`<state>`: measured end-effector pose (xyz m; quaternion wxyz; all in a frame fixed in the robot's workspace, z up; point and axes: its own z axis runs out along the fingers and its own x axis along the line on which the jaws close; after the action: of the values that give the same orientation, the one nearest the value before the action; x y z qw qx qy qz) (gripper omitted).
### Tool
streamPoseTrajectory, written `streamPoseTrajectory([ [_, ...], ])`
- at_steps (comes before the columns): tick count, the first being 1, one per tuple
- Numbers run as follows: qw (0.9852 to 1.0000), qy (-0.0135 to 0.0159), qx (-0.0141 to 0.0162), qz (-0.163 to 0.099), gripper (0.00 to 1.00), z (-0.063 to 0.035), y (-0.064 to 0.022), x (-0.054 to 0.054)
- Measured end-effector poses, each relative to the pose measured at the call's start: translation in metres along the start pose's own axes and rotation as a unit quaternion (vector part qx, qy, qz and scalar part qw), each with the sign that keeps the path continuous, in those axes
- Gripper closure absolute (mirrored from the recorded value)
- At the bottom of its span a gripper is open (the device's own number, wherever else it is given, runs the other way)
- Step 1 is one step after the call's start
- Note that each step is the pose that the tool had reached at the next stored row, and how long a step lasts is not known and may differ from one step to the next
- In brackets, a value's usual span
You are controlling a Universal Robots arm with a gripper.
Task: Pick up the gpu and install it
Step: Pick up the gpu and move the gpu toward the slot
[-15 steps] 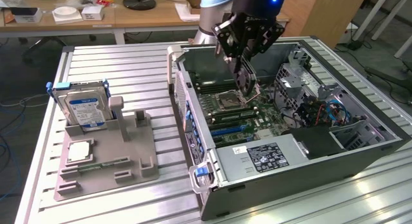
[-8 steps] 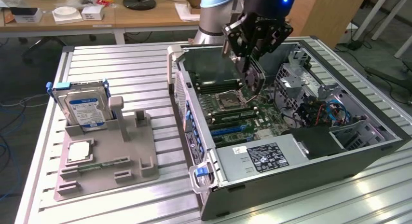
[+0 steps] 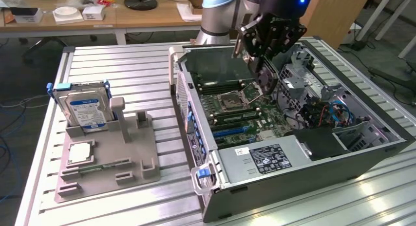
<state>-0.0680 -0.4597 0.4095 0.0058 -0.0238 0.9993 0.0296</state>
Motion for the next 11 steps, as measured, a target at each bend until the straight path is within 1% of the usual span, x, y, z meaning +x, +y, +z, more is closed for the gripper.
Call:
streamPoseTrajectory([
  [11, 1.0000, 0.0000, 0.0000, 0.000, 0.73, 0.0010, -0.0019, -0.038],
])
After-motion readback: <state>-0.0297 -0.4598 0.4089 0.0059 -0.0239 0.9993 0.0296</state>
